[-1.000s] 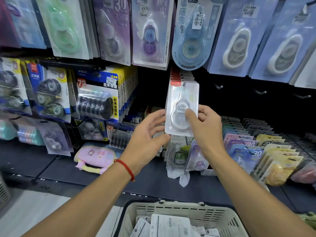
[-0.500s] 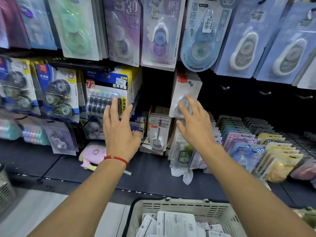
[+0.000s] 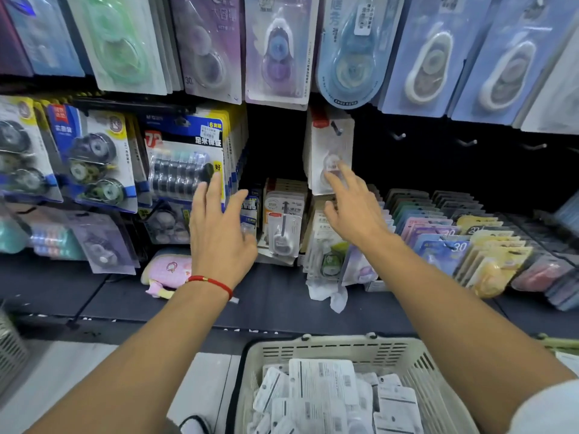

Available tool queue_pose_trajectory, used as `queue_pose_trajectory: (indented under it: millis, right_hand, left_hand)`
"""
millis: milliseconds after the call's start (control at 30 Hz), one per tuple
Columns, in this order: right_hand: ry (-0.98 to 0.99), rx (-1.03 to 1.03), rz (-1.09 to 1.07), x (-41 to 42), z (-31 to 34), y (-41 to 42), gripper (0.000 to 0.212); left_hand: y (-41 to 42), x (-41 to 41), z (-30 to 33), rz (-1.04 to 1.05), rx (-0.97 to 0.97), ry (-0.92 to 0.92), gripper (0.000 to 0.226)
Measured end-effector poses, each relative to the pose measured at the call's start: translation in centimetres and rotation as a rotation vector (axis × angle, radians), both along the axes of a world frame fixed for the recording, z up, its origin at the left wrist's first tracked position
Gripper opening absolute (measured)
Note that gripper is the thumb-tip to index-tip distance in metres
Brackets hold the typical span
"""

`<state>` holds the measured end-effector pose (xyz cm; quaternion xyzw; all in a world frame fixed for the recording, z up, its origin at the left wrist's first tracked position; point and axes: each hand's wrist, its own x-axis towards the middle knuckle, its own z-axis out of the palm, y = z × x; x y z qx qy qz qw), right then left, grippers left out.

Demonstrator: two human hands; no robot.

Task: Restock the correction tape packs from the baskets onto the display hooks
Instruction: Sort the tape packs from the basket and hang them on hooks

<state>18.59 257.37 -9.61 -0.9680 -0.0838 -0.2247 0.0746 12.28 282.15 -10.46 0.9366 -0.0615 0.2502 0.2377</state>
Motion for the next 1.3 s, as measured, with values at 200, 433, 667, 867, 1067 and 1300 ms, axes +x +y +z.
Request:
queue_pose_trajectory:
  millis: [200, 433, 667, 867, 1067, 1300]
  right_hand:
    - [0.225, 0.255, 0.042, -7.2, -6.4, -3.3, 0.021]
    - [1.040, -0.043, 0.141, -17.1, -18.7, -4.0, 0.043]
    - [1.025, -0.117, 0.154, -25.7, -28.9, 0.3, 0.123]
    - [0.918, -0.047, -0.091, -25.9, -31.0, 2.6, 0.145]
    - [0.938, 0.013, -0.112, -25.3, -31.1, 2.0, 0.134]
    - [0.846, 0.096, -0.026, -25.3, -30.7, 2.5, 0.124]
  left_hand:
    - [-1.7, -4.1, -4.9, -0.372, 0.172, 0.275, 0.053]
    - [-4.6, -14.1, -19.5, -0.459, 0.267, 0.826, 0.047]
    - [-4.1, -17.1, -24.3, -0.369, 0.090, 1.041, 0.050]
    - [-3.2, -16.1, -24.0, -0.233, -0.093, 0.992, 0.040]
    - [-2.8, -15.8, -24.1, -0.126, -0.210, 0.978, 0.039]
    - [-2.5, -15.3, -23.5, -0.036, -0.246, 1.088, 0.039]
